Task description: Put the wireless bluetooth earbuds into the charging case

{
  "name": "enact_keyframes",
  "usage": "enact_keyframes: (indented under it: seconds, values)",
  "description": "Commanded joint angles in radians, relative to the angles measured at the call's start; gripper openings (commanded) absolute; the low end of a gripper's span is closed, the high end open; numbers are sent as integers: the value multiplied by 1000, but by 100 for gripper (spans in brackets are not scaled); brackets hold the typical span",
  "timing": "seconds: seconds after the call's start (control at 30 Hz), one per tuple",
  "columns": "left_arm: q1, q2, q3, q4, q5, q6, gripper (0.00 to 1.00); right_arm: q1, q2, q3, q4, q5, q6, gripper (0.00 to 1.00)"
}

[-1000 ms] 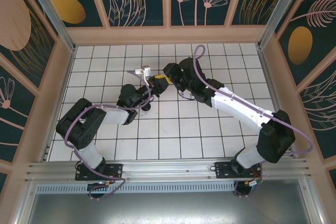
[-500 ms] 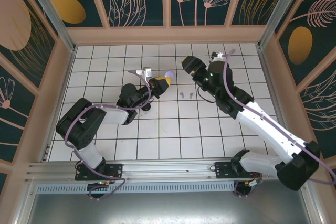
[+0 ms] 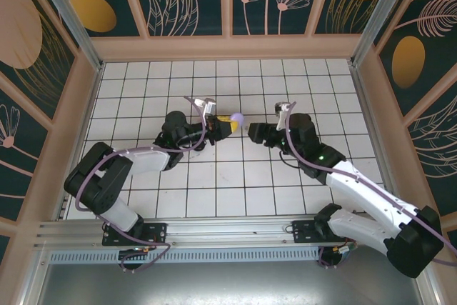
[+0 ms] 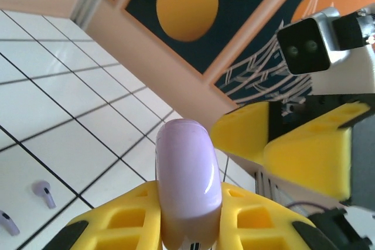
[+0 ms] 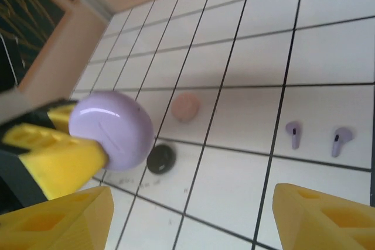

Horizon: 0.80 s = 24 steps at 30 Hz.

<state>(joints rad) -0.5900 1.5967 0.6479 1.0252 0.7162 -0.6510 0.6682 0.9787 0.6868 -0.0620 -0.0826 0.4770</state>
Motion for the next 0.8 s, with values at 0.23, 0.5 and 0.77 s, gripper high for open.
enact_keyframes:
  seconds: [0.23, 0.5, 0.77]
  values:
    - [2, -44, 21, -141, 138, 86, 0, -4, 43, -6, 129, -206, -147, 72]
    - [3, -53, 34, -148, 160, 83, 0, -13, 102, 28, 134, -172, -158, 69]
    - [3, -78, 36, -142, 192, 71, 0, -111, 166, -5, 223, -201, -104, 64]
